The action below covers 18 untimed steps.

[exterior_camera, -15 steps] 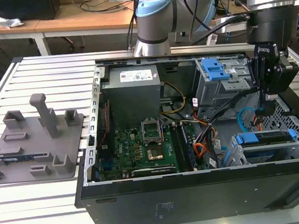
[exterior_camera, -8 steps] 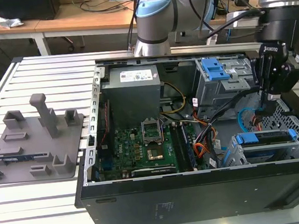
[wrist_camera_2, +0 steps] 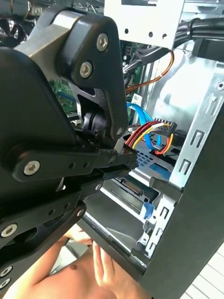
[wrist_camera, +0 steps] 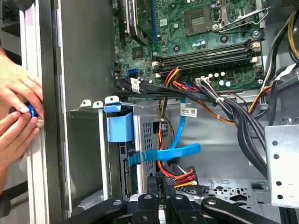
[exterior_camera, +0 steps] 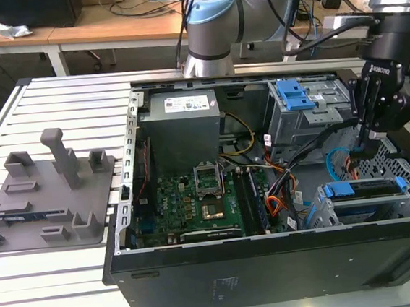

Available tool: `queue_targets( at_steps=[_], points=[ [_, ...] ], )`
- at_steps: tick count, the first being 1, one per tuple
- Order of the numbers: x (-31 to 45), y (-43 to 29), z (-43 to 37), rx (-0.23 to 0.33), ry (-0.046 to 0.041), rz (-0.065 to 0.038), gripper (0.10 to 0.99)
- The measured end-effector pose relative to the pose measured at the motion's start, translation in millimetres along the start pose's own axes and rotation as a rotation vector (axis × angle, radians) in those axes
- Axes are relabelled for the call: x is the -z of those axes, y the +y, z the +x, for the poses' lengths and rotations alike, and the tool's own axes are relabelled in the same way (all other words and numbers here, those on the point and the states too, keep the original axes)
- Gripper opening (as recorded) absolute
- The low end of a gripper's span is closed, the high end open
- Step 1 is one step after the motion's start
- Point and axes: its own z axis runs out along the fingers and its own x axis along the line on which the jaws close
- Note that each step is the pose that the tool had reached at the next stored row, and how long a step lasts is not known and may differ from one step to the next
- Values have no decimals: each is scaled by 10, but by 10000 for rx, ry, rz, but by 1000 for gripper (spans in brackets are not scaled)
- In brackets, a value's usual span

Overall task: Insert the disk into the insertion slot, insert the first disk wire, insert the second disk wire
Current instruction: 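Insert the first disk wire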

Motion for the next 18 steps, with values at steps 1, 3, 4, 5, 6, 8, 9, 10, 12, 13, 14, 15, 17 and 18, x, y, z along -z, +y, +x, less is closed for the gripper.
queue_targets(
  at_steps=[1, 3, 4, 5, 6, 8, 9, 10, 12, 13, 14, 15, 17, 18],
  points=[
    [-3, -5, 34, 23, -147, -34, 165],
    [7, -10, 110, 33, -264, -55, 165],
    [2, -14, 146, 44, -343, -73, 165],
    [-11, -18, 181, 66, -521, -114, 165],
    [-20, -22, 204, 84, -694, -147, 165],
    [-29, -39, 228, 110, -1046, -180, 165],
    [-29, -50, 235, 119, -1188, -191, 165],
    [-51, -90, 299, 144, -1504, -221, 165],
    [-103, -129, 432, 168, -1627, -283, 165],
    [-122, -136, 477, 177, -1689, -299, 165],
    [-136, -140, 514, 181, -1736, -309, 165],
    [-146, -142, 539, 184, -1773, -313, 165],
    [-155, -146, 589, 200, -1983, -327, 165],
    [-147, -147, 616, 213, -2163, -339, 165]
  ],
)
